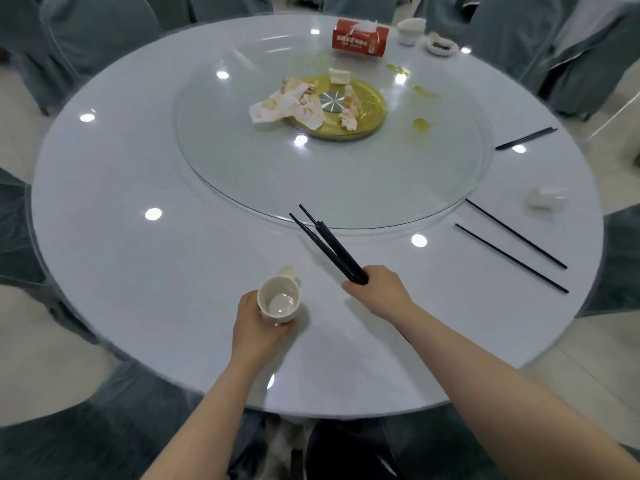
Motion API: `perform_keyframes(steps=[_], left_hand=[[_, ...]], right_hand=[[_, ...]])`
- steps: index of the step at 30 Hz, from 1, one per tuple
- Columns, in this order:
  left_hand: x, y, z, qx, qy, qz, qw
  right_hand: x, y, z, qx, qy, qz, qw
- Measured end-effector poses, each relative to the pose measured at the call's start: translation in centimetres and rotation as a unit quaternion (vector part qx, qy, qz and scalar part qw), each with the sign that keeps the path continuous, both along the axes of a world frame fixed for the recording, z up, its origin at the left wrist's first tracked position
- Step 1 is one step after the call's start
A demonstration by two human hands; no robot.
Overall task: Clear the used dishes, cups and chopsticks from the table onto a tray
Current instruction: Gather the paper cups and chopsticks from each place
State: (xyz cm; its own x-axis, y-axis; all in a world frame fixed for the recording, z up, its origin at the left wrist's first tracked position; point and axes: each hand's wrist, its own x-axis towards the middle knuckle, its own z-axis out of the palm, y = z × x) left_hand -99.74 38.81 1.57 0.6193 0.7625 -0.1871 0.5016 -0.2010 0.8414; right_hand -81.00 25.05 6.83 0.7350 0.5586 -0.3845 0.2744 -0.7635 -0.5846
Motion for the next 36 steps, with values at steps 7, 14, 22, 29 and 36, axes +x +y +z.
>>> perform_keyframes(steps=[7,14,22,29,36], left_hand=[[-1.9,-0.5,3.1,0.01,-0.067,0.011,0.998],[-6.5,-2.1,6.6,-0.008,-0.131,-0.014,0.991],[-8.5,-7.4,10.6,-0.016,-0.186,-0.084,0.979],[-6.2,-15.3,15.2,-0.002,-0.238,-0.174,0.955],[0.7,-26.8,16.6,-0.023,-0.258,-0.177,0.949]], right_hand=[[-1.7,-3.1,1.6,-0.001,-0.009,-0.011,1.0],[-6.3,-8.1,3.4,-0.072,-0.131,0.042,0.988],[-11.0,-16.0,6.5,-0.252,-0.396,0.09,0.879],[-10.8,-25.5,9.9,-0.255,-0.414,0.027,0.873],[-6.9,-36.8,13.4,-0.251,-0.432,-0.005,0.866]])
